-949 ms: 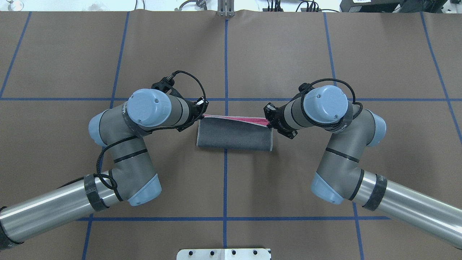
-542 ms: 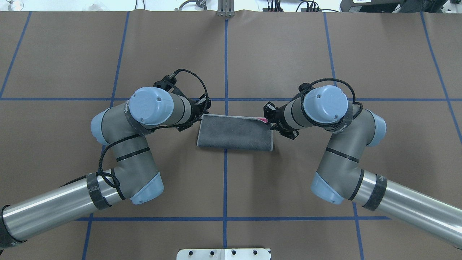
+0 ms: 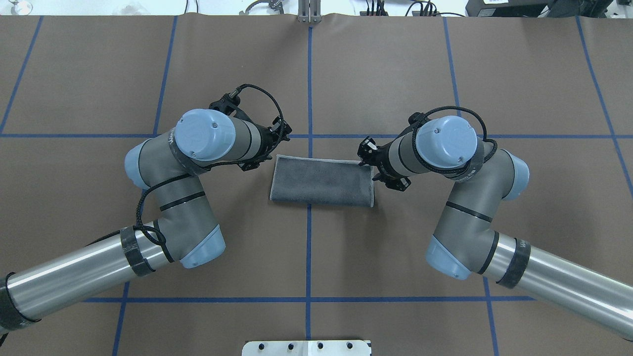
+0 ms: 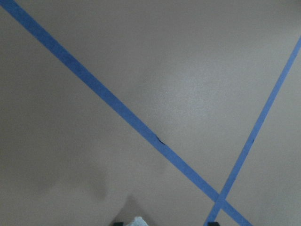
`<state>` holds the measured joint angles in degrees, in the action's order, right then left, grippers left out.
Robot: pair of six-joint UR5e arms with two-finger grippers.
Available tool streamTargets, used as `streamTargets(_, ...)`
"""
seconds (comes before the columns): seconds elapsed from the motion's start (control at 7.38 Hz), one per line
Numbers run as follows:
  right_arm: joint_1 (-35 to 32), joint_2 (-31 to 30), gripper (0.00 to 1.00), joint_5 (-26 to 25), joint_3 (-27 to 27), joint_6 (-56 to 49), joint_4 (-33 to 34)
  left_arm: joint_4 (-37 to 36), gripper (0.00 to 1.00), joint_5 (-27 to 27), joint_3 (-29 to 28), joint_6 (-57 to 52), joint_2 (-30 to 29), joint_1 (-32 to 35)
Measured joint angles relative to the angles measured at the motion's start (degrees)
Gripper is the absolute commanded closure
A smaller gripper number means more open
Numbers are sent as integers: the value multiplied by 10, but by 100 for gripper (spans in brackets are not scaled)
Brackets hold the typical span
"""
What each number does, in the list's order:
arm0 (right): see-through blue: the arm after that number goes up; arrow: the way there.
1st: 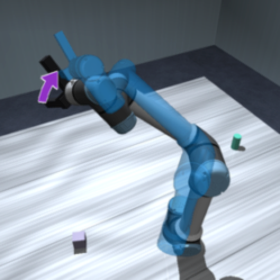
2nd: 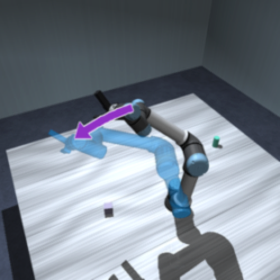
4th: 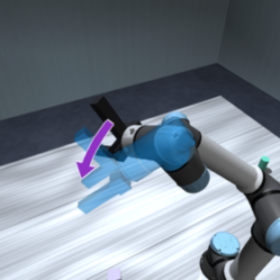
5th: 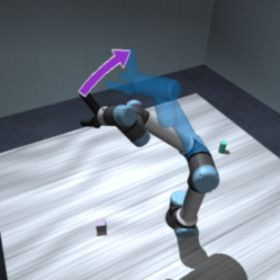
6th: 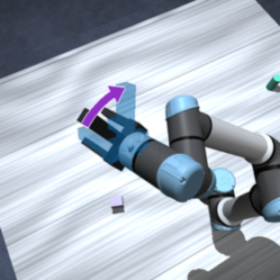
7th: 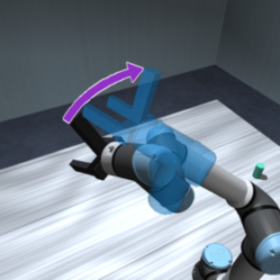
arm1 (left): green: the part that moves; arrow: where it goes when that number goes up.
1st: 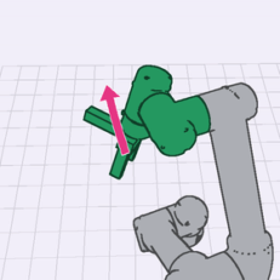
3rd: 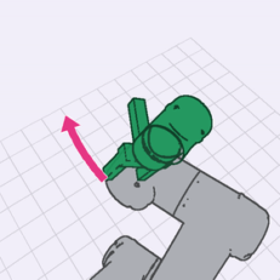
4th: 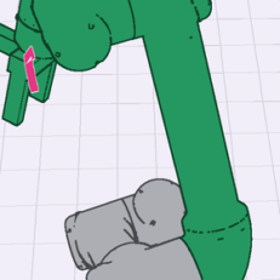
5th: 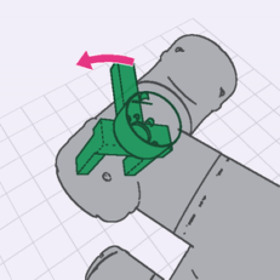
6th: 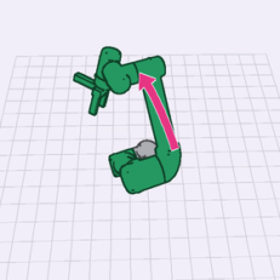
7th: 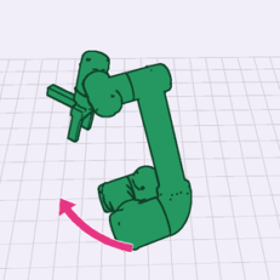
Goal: Fold towel twice with both arms
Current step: 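Raise the left gripper away while the right gripper grasps the folded strip's end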
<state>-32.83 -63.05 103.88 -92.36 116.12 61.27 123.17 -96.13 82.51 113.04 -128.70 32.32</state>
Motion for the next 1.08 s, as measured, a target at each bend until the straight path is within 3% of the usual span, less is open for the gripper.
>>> streamTargets(0.54, 33, -20, 42, -8, -39, 84, -1, 1, 30, -16, 4, -2, -1, 8)
streamTargets(0.68, 48, -26, 39, -21, -46, 108, -1, 1, 30, -17, 4, -2, -1, 9)
streamTargets(0.81, 62, -29, 24, -40, -50, 132, 0, 1, 30, -18, 4, -2, -1, 9)
streamTargets(1.08, 75, -32, 26, -71, -52, 167, 1, 1, 30, -18, 5, -1, -2, 9)
